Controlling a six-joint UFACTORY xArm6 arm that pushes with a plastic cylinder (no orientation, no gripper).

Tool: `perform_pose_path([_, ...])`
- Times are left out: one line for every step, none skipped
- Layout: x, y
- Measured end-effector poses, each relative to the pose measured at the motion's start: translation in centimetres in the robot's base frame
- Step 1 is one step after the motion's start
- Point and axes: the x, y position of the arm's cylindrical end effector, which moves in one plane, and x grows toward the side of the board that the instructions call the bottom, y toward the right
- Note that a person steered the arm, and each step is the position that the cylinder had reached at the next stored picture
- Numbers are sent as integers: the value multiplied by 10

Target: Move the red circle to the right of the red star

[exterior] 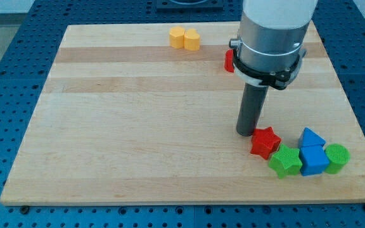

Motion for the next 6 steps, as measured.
perform_pose_path([-3,-19])
perform_pose_path([-33,-62])
perform_pose_path([-78,-93])
perform_pose_path([-105,-105])
perform_pose_path([-109,-105])
perform_pose_path([-135,-96])
